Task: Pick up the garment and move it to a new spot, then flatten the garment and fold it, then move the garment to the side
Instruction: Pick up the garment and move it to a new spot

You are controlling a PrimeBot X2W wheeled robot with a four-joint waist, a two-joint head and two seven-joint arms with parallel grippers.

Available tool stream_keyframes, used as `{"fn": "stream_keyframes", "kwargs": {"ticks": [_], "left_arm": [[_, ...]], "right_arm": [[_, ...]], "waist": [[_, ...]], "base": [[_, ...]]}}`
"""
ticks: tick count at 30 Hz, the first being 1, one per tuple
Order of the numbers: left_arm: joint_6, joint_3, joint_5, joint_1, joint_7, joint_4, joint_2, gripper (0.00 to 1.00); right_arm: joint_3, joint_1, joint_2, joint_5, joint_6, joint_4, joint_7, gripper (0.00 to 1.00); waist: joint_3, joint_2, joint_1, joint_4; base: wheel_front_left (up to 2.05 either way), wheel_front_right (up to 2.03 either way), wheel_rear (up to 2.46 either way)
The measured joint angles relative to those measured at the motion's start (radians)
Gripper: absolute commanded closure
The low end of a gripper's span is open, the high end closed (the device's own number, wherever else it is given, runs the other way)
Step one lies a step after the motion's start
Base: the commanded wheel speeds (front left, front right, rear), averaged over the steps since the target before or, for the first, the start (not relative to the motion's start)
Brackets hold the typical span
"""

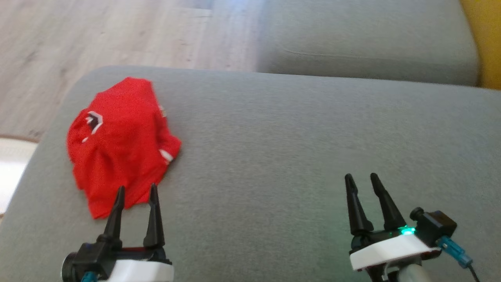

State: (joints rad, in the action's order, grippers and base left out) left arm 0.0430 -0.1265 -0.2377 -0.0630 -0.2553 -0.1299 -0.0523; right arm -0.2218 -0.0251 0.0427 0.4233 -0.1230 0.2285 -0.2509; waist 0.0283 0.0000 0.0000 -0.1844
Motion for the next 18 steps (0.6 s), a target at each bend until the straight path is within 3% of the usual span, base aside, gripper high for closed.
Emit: {"fn": "stream_keyframes", "kwargs": {"ticks": [11,18], "left_arm": [[-0.009,0.044,0.007,-0.028,0.0,-0.002,0.0,0.0],[-0.025,0.057,0.01,-0.03,0.0,-0.002,0.0,0.0]], "right_arm": [[-0.06,-0.003,0.0,0.035,0.0,0.012,0.0,0.0],[-0.093,-0.006,0.0,0.068,0.0,0.012,0.0,0.0]], "waist": [[0.019,0.0,0.0,-0.128],[0.028,0.0,0.0,-0.172]], "base": [[0.0,0.0,0.0],[0.0,0.0,0.0]]}}
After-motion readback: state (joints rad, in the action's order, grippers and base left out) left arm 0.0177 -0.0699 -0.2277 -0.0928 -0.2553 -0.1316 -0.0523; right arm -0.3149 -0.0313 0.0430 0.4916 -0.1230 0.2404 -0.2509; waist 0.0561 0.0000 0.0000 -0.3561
